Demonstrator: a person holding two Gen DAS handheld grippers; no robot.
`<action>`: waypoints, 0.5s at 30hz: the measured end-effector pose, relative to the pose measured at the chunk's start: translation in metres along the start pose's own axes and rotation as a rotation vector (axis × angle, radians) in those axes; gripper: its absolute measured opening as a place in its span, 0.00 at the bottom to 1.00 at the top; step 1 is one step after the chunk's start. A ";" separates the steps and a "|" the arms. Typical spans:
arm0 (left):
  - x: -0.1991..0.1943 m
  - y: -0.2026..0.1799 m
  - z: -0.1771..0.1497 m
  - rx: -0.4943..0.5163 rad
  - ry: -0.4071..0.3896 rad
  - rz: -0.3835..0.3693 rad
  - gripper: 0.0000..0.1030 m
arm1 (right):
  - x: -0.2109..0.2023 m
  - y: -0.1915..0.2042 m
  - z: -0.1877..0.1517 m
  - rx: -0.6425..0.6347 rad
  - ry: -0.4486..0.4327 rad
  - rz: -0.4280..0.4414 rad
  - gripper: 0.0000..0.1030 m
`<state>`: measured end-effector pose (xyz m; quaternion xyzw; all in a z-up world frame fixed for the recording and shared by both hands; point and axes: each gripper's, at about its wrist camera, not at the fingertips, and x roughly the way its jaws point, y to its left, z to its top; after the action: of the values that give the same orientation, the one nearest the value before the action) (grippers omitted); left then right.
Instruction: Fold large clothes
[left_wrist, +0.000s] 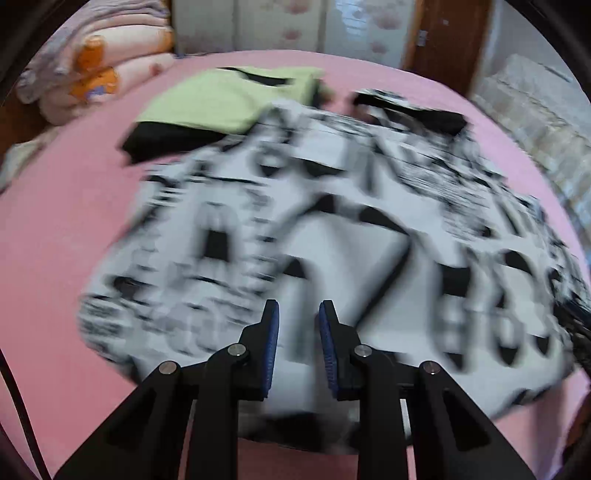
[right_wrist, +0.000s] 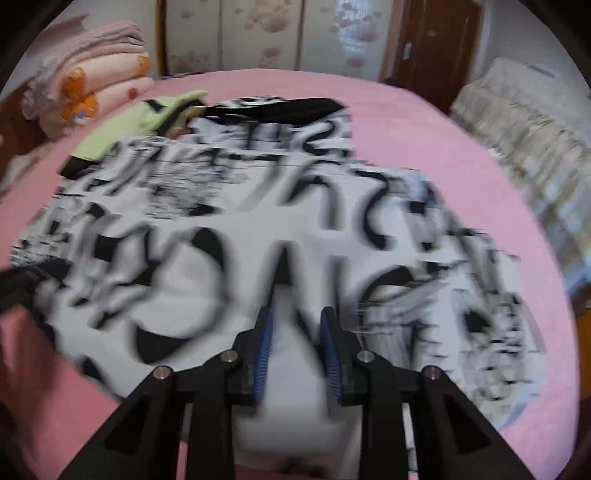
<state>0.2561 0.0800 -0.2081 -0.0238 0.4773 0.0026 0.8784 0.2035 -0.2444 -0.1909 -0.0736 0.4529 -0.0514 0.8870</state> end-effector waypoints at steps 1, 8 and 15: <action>0.001 0.014 0.005 -0.013 0.001 0.034 0.21 | 0.003 -0.019 -0.005 0.028 0.013 -0.022 0.27; -0.004 0.078 0.004 -0.085 -0.037 0.039 0.21 | 0.002 -0.129 -0.036 0.250 0.046 -0.021 0.04; -0.011 0.078 0.011 -0.114 -0.022 0.007 0.21 | -0.024 -0.159 -0.036 0.368 0.036 0.153 0.08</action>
<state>0.2570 0.1590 -0.1964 -0.0718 0.4669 0.0332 0.8807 0.1565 -0.4004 -0.1647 0.1251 0.4561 -0.0671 0.8785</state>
